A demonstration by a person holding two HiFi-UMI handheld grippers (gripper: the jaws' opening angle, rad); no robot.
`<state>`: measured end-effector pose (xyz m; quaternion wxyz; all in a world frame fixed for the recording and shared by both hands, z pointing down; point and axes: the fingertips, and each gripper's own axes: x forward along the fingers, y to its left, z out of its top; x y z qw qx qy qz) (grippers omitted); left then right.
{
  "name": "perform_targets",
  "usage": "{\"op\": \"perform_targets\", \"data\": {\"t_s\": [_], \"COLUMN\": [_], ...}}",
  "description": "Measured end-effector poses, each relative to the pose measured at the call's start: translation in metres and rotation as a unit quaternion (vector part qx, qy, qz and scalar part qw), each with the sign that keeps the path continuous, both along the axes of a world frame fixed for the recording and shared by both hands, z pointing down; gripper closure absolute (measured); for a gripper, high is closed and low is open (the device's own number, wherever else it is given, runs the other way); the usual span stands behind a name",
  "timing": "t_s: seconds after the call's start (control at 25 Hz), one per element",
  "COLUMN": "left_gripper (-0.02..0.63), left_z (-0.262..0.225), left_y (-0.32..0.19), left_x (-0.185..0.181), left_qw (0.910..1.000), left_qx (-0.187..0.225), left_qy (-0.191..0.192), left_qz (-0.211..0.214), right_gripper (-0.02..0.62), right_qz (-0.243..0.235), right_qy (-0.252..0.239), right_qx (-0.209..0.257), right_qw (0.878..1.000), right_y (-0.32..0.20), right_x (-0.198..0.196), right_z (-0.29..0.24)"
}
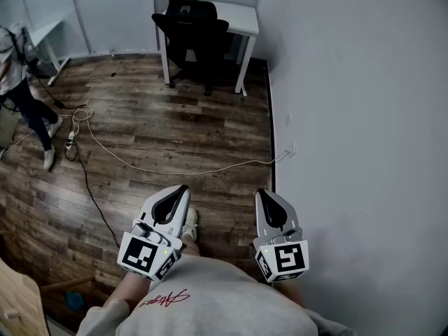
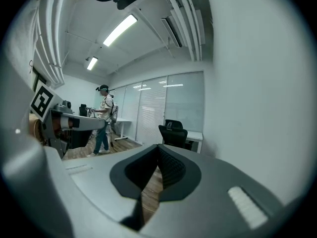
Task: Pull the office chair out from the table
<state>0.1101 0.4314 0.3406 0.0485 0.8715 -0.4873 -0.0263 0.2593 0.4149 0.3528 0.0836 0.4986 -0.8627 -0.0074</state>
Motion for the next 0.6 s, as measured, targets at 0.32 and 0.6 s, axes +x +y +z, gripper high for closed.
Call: {"op": "perform_targets", "data": {"t_s": [0.32,0.6], "left_gripper": [0.612,0.612], "left_z": [-0.012,-0.021], "left_y": [-0.082,-0.162], "left_x": [-0.025,-0.053], "left_qw": [1.0000,0.9999], "left_qx": [-0.001,-0.007], "left_qy": [0.002,0.001], "left_qz": [0.006,0.010], "right_gripper": [0.600,0.600], "right_qz": [-0.002,0.003], "right_qy": [0.005,0.002], "right_qx": [0.001,-0.003], "right_qw": [1.000,1.000], "right_y": [-0.081,-0.161], "right_x": [-0.031,-0.060], "right_z": [-0.015,-0.024]}}
